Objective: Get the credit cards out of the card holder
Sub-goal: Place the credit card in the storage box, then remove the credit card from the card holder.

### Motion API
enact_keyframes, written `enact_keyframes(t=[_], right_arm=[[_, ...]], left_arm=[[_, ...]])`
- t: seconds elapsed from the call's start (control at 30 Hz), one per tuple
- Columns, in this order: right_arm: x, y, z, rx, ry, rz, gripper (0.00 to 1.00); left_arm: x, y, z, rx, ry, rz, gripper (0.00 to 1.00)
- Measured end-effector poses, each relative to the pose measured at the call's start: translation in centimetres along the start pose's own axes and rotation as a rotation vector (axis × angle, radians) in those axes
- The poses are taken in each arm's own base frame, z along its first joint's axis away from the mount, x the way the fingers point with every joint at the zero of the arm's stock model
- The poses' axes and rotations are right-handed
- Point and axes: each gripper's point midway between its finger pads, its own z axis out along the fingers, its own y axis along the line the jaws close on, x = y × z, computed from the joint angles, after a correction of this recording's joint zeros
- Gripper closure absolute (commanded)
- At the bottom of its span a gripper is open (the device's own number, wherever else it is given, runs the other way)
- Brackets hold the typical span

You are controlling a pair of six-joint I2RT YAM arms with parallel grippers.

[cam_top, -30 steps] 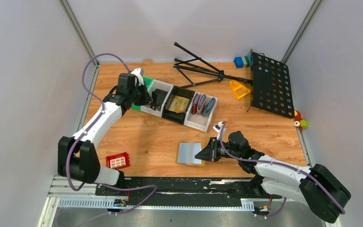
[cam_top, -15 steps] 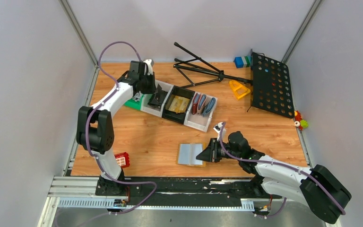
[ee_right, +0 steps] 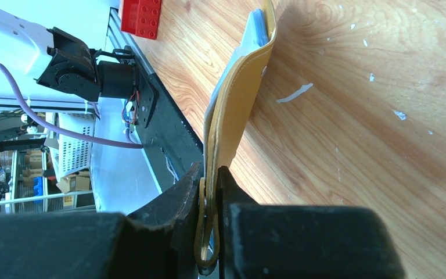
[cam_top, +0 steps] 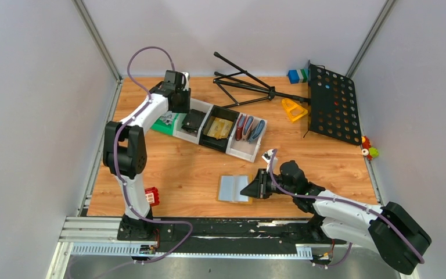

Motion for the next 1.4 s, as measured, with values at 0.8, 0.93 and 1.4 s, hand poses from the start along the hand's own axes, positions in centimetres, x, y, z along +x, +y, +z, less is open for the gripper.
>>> enact_keyframes(t=[0.8,0.93,1.4], right_arm=[[-1.7,1.0,0.4,0.019,-0.017,-0.02,1.0],[-3.4,3.5,-0.1,-0.048,-0.059,-0.059,1.0],[-5.7,10.8,-2.2,-0.289,-0.102,-0.022,1.0]], left_arm=[[12.8,-7.4,-13.8,0.351,-0.062,-0.075,0.38],[15.5,-9.6,-15.4,0.529,-0.053,-0.141,0.35],[16.9,-14.8,-20.8,0.985,-0.074,-0.344,0.01]])
